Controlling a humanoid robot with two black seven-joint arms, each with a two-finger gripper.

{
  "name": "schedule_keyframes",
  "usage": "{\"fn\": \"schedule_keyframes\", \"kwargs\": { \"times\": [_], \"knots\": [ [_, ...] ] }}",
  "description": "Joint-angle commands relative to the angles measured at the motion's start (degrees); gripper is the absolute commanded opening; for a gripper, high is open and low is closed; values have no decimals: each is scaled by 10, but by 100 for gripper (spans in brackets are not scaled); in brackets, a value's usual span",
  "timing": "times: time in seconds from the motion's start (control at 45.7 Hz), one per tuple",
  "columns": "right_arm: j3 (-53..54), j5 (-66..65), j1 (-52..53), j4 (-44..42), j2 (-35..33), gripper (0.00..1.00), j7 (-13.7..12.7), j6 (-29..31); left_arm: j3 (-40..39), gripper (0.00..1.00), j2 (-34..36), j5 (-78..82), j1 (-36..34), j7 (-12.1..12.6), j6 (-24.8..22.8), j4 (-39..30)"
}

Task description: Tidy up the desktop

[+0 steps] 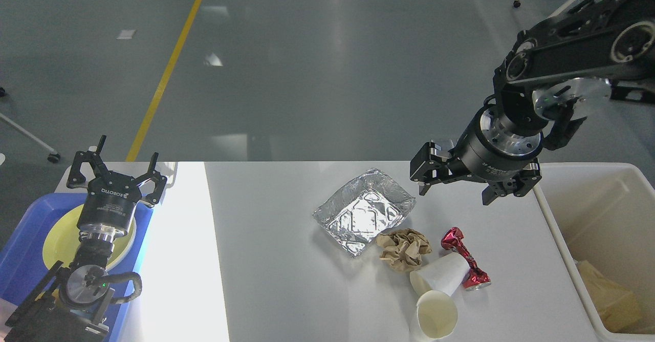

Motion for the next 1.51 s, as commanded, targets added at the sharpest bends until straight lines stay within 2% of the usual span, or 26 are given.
{"fn": "schedule_keyframes", "kwargs": {
  "times": [0.0,0.219,0.394,0.656,0.831,1.028,1.093,1.268,1.377,1.487],
  "knots": [
    [7,12,-92,-61,7,100,2,-58,1,97,0,0,0,0,0,0],
    [57,11,-255,-206,31,100,3,-115,0,97,0,0,0,0,0,0],
    [69,12,-389,-361,90,100,3,-117,0,97,0,0,0,1,-1,0],
    [103,3,-522,-522,141,100,3,-119,0,97,1,0,0,1,0,0],
    [105,3,-576,-590,149,100,3,-135,1,97,0,0,0,1,0,0],
    [108,4,-580,-591,150,100,3,-177,0,97,1,0,0,1,0,0],
    [113,11,-562,-584,148,100,4,-168,0,97,1,0,0,1,0,0],
    [114,-21,-440,-460,128,98,7,-102,0,97,1,0,0,1,0,0],
    [117,-108,-364,-371,132,98,7,-102,0,97,1,0,0,1,0,0],
    [144,-185,-350,-341,143,98,7,-103,1,97,1,0,0,1,0,0]
  ]
}}
